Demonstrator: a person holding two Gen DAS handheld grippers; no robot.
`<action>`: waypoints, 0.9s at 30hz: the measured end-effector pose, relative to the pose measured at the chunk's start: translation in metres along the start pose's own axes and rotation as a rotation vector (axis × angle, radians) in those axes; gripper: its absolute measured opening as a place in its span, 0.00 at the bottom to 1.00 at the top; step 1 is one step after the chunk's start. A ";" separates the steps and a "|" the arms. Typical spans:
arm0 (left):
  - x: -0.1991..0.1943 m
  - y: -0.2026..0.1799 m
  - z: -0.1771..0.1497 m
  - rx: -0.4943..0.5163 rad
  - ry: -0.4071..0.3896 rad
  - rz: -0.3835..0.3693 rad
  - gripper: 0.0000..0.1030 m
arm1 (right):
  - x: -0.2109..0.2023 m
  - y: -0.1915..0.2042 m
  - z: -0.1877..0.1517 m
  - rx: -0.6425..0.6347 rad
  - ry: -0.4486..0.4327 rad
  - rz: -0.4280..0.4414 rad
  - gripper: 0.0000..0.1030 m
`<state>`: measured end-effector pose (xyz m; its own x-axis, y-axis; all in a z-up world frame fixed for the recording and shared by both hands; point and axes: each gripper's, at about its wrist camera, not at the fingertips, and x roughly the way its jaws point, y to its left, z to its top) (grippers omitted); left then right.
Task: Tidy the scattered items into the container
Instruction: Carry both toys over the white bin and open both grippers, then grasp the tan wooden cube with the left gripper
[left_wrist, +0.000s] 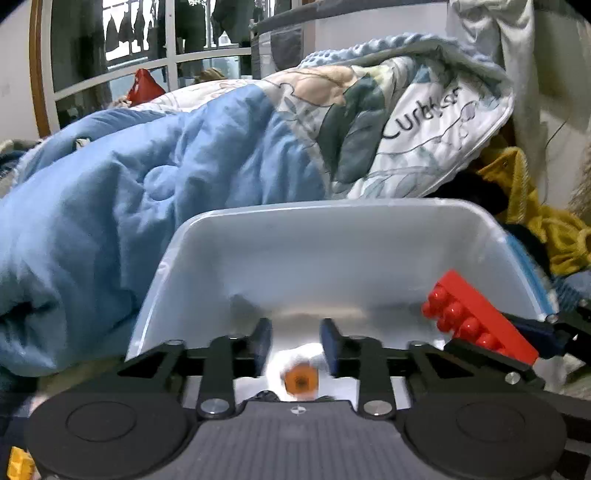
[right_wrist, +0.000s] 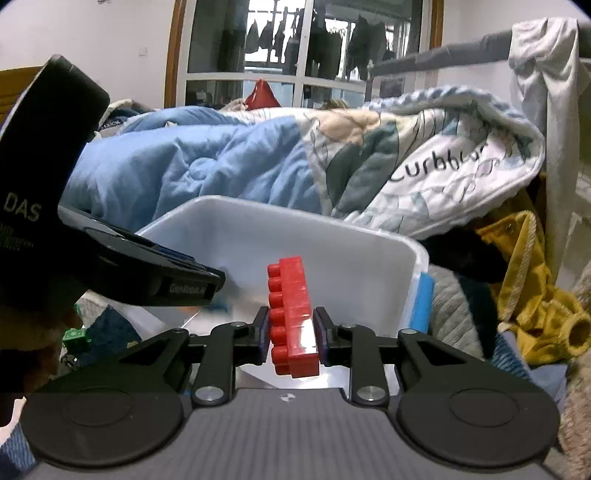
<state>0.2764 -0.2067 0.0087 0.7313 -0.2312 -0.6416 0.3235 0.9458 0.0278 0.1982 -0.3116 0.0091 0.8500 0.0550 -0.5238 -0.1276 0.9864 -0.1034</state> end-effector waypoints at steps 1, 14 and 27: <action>-0.002 0.001 0.000 0.001 -0.008 0.004 0.52 | 0.000 0.000 0.000 -0.001 0.002 -0.004 0.35; -0.078 0.044 -0.030 -0.121 -0.104 -0.018 0.61 | -0.023 0.030 0.007 -0.045 -0.047 -0.008 0.58; -0.134 0.124 -0.119 -0.185 -0.062 0.102 0.66 | -0.036 0.117 -0.019 -0.121 0.001 0.107 0.59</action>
<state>0.1472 -0.0316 0.0072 0.7918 -0.1403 -0.5944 0.1342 0.9894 -0.0548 0.1427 -0.2010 0.0002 0.8278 0.1589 -0.5381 -0.2784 0.9490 -0.1481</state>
